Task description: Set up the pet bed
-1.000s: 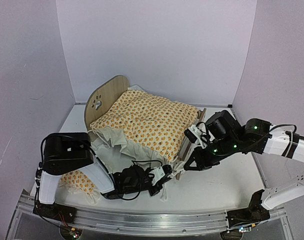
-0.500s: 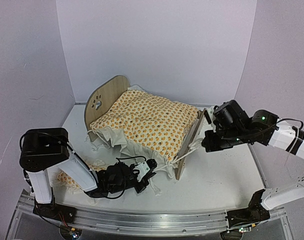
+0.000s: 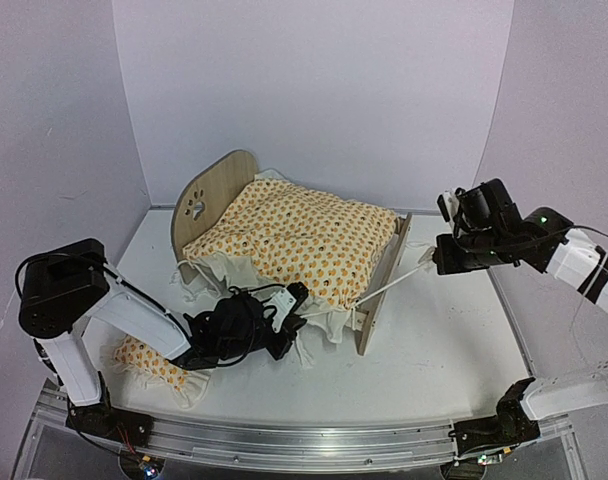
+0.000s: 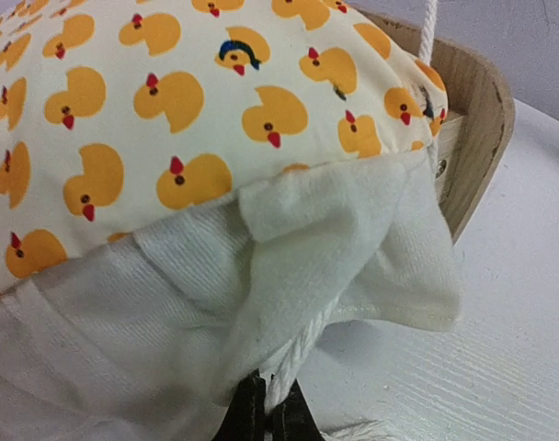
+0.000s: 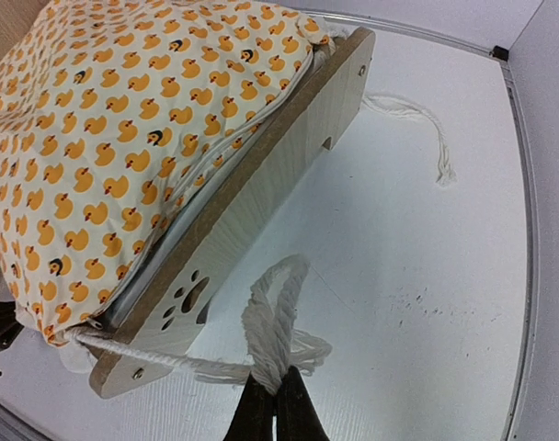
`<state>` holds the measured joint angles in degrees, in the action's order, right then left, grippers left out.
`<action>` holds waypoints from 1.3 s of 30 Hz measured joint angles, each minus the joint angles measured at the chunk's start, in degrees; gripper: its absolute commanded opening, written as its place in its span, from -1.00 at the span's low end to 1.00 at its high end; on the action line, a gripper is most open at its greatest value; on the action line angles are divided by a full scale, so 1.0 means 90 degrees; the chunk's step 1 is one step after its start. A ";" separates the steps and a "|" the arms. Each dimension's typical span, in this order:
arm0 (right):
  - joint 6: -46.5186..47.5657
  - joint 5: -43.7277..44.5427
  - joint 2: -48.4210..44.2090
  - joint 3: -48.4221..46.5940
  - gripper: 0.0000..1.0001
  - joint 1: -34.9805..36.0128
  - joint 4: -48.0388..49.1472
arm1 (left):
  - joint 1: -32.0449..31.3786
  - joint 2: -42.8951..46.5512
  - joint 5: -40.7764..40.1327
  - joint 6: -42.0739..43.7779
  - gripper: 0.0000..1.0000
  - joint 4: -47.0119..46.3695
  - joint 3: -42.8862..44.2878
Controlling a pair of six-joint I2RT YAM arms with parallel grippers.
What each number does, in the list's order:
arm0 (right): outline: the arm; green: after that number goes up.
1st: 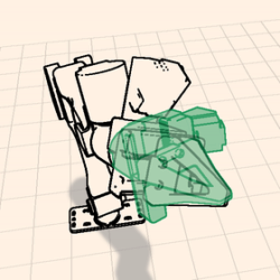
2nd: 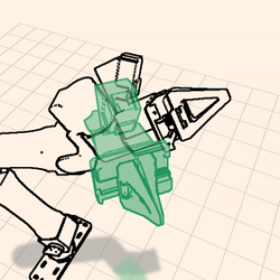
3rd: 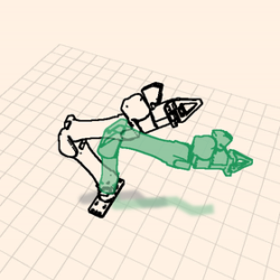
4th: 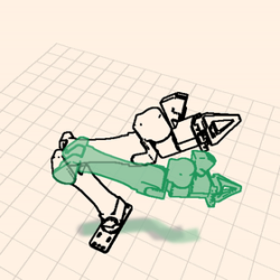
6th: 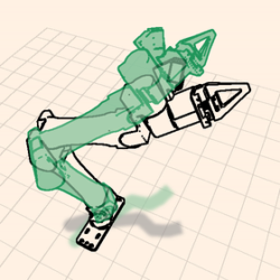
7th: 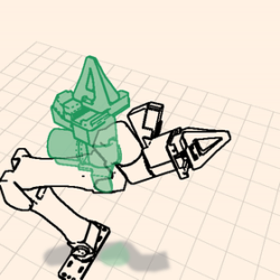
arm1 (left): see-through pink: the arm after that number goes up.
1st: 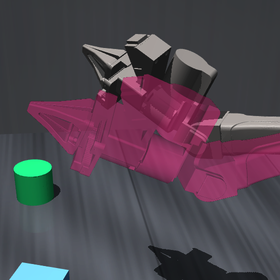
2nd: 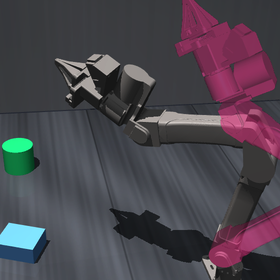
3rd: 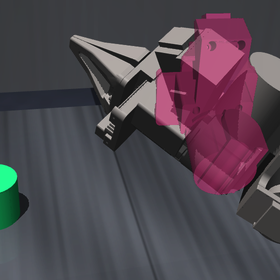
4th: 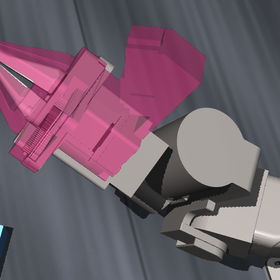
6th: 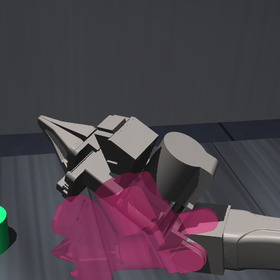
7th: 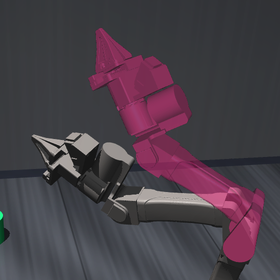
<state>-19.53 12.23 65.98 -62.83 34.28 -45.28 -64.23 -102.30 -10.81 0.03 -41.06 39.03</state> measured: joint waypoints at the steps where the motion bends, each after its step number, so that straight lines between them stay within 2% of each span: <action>1: 0.0075 -0.0053 -0.0114 0.0000 -1.00 0.0000 -0.0024 | 0.0000 0.0129 0.0010 0.0000 -1.00 0.0126 0.0000; 4: 0.0410 -0.0500 -0.0321 0.0007 -1.00 -0.0017 -0.0078 | -0.0005 0.0459 0.0160 0.0051 -1.00 0.0359 -0.0109; 7: 0.0940 -0.1965 -0.0576 0.0236 -1.00 -0.0170 0.0107 | 0.0034 0.0658 0.0899 0.0347 -0.99 0.0758 -0.0284; 9: 0.1185 -0.3152 -0.0697 0.0396 -1.00 -0.0231 0.0075 | 0.0034 0.0644 0.1535 0.0563 -0.83 0.1020 -0.0284; 11: 0.1338 -0.4180 -0.0741 0.0661 -1.00 -0.0238 0.0056 | 0.0034 0.0600 0.1965 0.0707 -0.57 0.1188 -0.0238; 12: 0.1353 -0.4694 -0.0794 0.0952 -0.92 -0.0180 0.0124 | 0.0034 0.0554 0.2152 0.0760 -0.48 0.1273 -0.0170; 14: 0.1144 -0.5243 -0.0937 0.1637 -0.87 0.0248 0.0189 | 0.0029 0.0495 0.2463 0.0797 -0.30 0.1355 -0.0053; 16: 0.0797 -0.5518 -0.0993 0.2069 -0.85 0.0988 0.0289 | 0.0036 0.0539 0.2676 0.0806 -0.21 0.1353 -0.0036; 17: 0.0651 -0.5763 -0.0942 0.2193 -0.78 0.1319 0.0406 | 0.0046 0.0617 0.2754 0.0760 -0.19 0.1379 -0.0063; 18: 0.0508 -0.5969 -0.0826 0.2246 -0.56 0.1535 0.0500 | 0.0053 0.0782 0.2800 0.0680 -0.16 0.1416 -0.0143; 19: 0.0391 -0.6067 -0.0646 0.2251 -0.26 0.1634 0.0578 | 0.0066 0.1059 0.2817 0.0590 -0.11 0.1460 -0.0279; 21: 0.0296 -0.5906 -0.0238 0.2203 0.33 0.1678 0.0585 | 0.0107 0.1846 0.2752 0.0299 0.06 0.1722 -0.0573; 22: 0.0255 -0.5717 -0.0121 0.2164 0.52 0.1681 0.0534 | 0.0143 0.2373 0.2654 0.0107 0.13 0.1953 -0.0685; 23: 0.0240 -0.5357 -0.0049 0.2067 0.62 0.1683 0.0435 | 0.0187 0.2897 0.2484 -0.0092 0.18 0.2232 -0.0712; 26: 0.0175 -0.4189 -0.0136 0.1486 0.70 0.1649 0.0330 | 0.0427 0.4129 0.1802 -0.0833 0.19 0.3223 -0.0376; 30: 0.0316 -0.2837 -0.0170 0.0765 0.68 0.1576 0.0750 | 0.1290 0.4398 0.0957 -0.1960 0.27 0.4911 0.0865; 33: 0.0614 -0.2703 0.0044 0.0755 0.69 0.1549 0.1234 | 0.2419 0.4323 0.0957 -0.2820 0.21 0.5535 0.1234; 36: 0.0867 -0.2897 0.0631 0.0661 0.69 0.1632 0.1695 | 0.3337 0.4180 0.1268 -0.3565 0.21 0.5610 0.1013; 39: 0.1042 -0.3058 0.1341 0.0386 0.69 0.1710 0.2006 | 0.3623 0.4061 0.1411 -0.4216 0.27 0.5472 0.0542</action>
<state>-10.15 -15.29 78.04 -59.35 49.67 -27.22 -31.62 -65.76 1.89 -37.91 8.19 43.90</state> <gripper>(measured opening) 0.846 0.611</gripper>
